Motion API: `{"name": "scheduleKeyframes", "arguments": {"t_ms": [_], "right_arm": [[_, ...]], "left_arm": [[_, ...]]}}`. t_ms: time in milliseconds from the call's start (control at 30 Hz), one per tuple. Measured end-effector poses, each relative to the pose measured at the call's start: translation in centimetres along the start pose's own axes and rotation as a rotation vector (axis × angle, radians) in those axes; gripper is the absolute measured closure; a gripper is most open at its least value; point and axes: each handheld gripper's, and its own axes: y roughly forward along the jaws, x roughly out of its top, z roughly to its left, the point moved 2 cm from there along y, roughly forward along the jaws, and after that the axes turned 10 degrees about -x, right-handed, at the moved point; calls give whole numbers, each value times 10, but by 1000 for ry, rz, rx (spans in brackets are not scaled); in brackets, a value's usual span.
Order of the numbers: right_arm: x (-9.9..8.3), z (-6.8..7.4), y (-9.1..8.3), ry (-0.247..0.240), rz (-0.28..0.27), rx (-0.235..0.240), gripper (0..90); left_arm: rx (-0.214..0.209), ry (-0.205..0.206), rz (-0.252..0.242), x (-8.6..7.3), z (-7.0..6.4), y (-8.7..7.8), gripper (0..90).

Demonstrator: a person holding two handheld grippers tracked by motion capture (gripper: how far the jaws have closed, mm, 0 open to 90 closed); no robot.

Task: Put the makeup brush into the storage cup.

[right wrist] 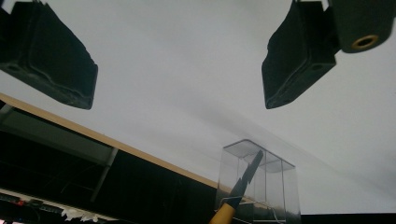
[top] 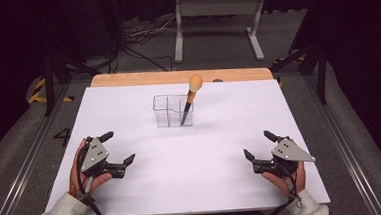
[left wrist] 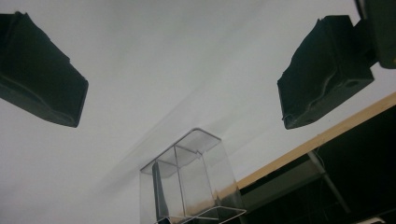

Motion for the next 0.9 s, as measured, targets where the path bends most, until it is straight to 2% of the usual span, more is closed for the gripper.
{"name": "scheduleKeyframes", "arguments": {"t_ms": [133, 500, 700, 733, 900], "right_arm": [[-1, -2, 2, 7, 5, -4, 113], [-7, -4, 2, 16, 31, -13, 110], [-10, -3, 0, 17, 39, -11, 110], [-10, -3, 0, 17, 39, -11, 110], [-9, -3, -1, 18, 30, -9, 110]], "left_arm": [[-1, -9, 21, -5, -2, -3, 23], [-12, -56, 27, -22, -7, -14, 26], [-11, -84, 13, -26, -9, -20, 27], [-17, -101, 7, -27, -9, -20, 28], [-24, -104, 11, -27, -9, -19, 29]]}}
